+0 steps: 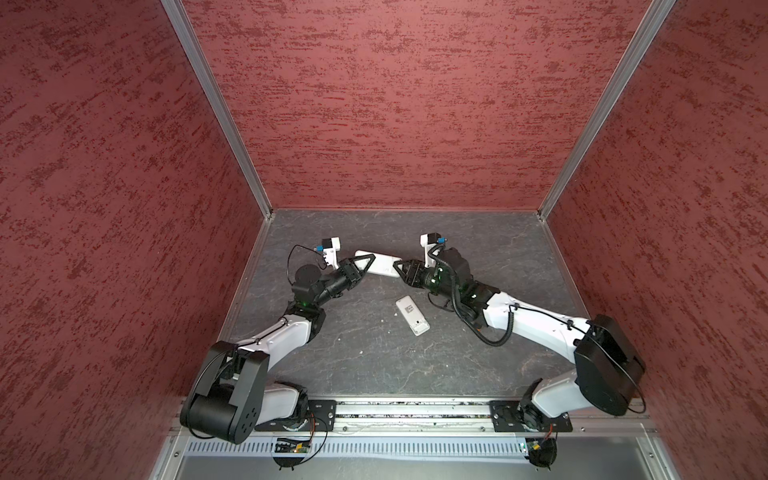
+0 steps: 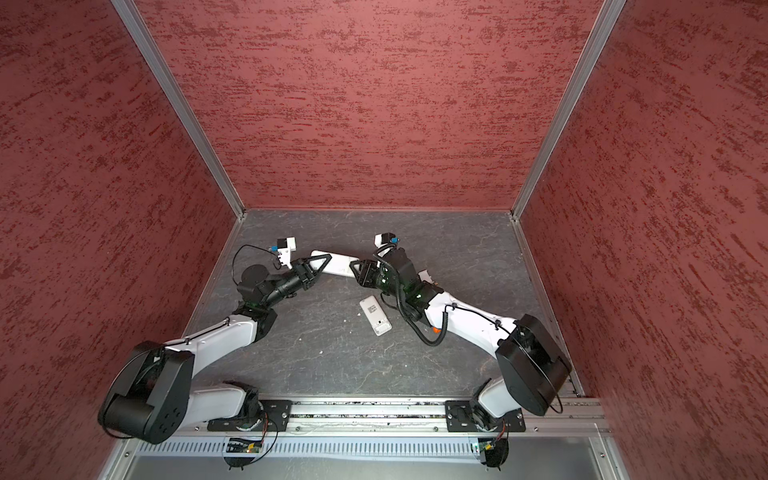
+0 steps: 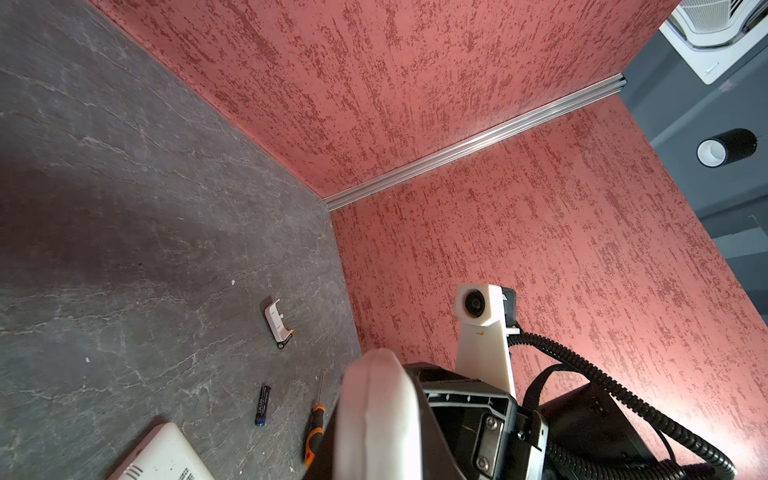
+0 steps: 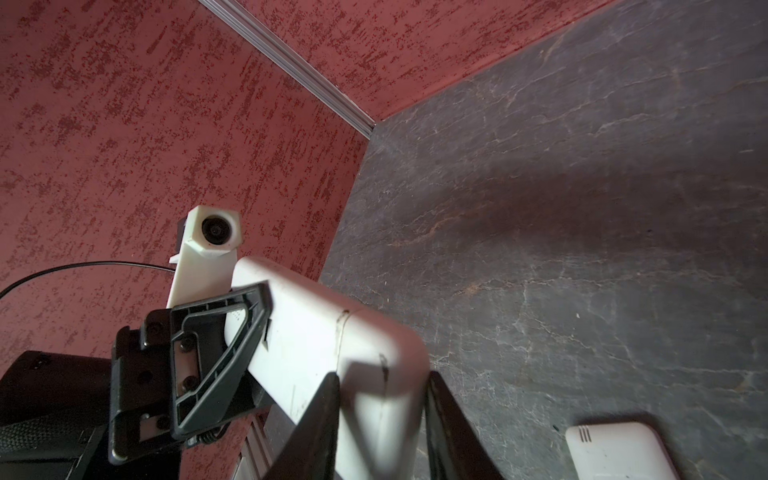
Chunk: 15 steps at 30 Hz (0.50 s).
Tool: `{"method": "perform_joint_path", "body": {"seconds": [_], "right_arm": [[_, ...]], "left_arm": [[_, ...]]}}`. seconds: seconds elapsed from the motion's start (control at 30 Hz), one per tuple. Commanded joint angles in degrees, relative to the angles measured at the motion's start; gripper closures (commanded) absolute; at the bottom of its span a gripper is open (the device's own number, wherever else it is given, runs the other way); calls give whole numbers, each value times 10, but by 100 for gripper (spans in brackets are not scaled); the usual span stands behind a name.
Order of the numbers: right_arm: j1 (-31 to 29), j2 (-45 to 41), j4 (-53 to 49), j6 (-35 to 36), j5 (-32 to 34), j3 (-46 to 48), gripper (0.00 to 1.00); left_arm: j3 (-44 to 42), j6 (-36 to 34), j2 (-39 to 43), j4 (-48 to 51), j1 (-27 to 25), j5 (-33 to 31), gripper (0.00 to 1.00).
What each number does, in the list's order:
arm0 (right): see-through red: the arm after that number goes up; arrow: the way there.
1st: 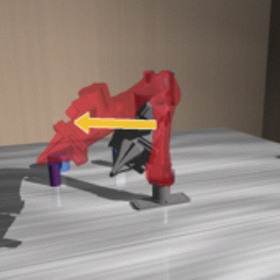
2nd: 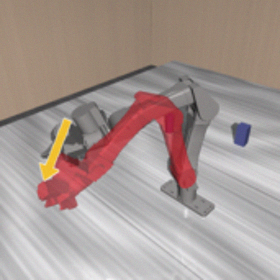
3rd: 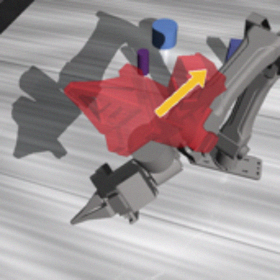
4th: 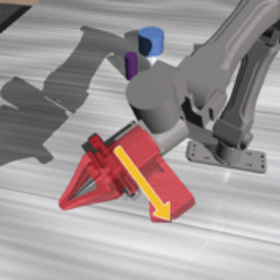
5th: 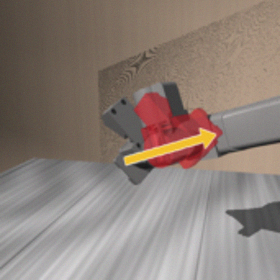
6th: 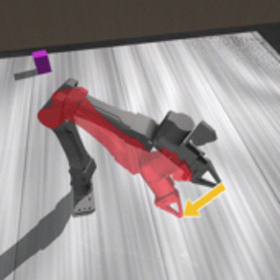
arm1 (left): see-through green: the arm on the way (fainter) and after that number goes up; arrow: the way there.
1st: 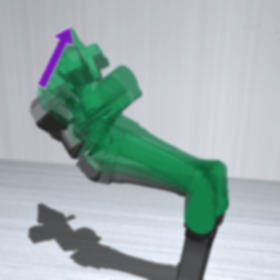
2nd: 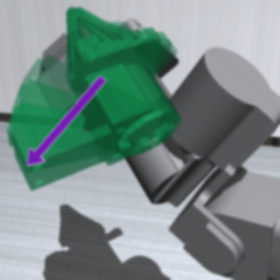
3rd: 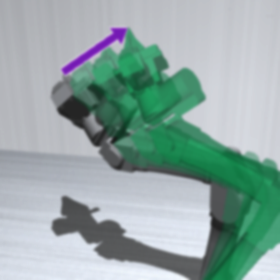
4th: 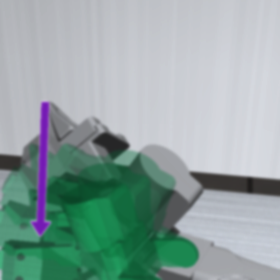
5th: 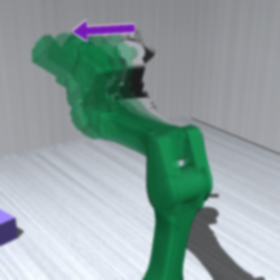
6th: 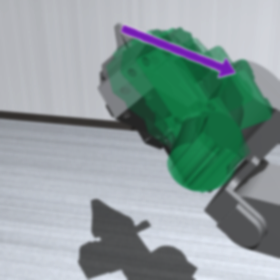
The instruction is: Unload the batteries from the remote control
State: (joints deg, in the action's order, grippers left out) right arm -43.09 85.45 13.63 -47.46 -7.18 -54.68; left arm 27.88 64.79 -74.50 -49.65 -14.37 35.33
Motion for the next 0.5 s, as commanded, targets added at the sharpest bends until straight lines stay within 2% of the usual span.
{"method": "perform_joint_path", "body": {"seconds": [0.0,0.07,0.13,0.2,0.3,0.37,0.47], "right_arm": [[4,6,19,-8,-6,-6,70],[5,6,24,-10,-9,-4,71],[6,7,31,-10,-17,-3,62],[6,8,37,-13,-20,-2,59],[7,10,39,-13,-19,-1,60],[7,12,41,-15,-19,2,66],[8,9,45,-20,-17,9,68]], "left_arm": [[-1,10,-4,-40,-4,13,100],[-1,13,-7,-46,-4,14,100],[-3,18,-9,-54,-4,14,100],[-5,23,-11,-65,-3,14,100],[-5,27,-12,-67,-4,14,100],[-5,27,-12,-66,-3,15,100],[-4,27,-13,-65,-2,16,100]]}}
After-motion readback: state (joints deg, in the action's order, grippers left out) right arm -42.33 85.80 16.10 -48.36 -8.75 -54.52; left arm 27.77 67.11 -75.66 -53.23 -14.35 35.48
